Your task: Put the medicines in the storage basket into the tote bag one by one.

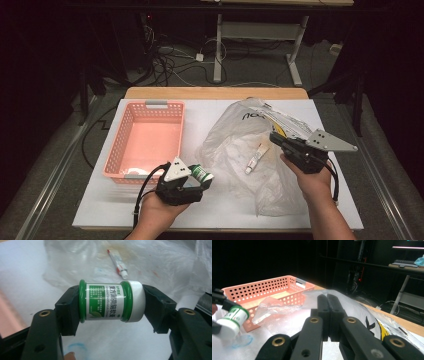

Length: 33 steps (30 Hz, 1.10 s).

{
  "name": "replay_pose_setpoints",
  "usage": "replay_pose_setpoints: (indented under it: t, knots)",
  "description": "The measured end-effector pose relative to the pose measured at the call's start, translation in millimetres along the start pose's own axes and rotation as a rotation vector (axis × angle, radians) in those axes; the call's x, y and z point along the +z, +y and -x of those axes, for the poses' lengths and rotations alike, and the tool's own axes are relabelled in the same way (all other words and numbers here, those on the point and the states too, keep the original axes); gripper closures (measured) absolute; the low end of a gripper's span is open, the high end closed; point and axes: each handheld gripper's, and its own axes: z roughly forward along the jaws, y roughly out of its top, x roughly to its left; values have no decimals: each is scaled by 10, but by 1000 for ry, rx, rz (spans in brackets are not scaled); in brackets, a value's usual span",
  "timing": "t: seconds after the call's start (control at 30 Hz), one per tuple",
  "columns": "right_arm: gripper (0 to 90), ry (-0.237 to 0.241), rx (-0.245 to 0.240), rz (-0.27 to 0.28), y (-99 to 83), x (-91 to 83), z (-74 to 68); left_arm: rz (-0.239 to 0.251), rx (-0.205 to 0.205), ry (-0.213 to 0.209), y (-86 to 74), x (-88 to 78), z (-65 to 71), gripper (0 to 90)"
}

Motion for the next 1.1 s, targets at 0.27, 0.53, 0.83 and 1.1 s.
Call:
replay_pose_setpoints:
  t: [0.27,0.53,0.83,1.1]
  knots:
    - [900,2,-3,-4,-3,3,-2,-16,25,-34,77,209,150,353]
    - [900,5,-7,-5,-8,22,-16,-27,42,-29,206,475,220,353]
    - [900,10,-2,-5,-12,28,-16,-22,75,13,392,851,280,353]
    - [900,15,-2,-1,-4,35,-26,-1,77,44,583,1215,253,353]
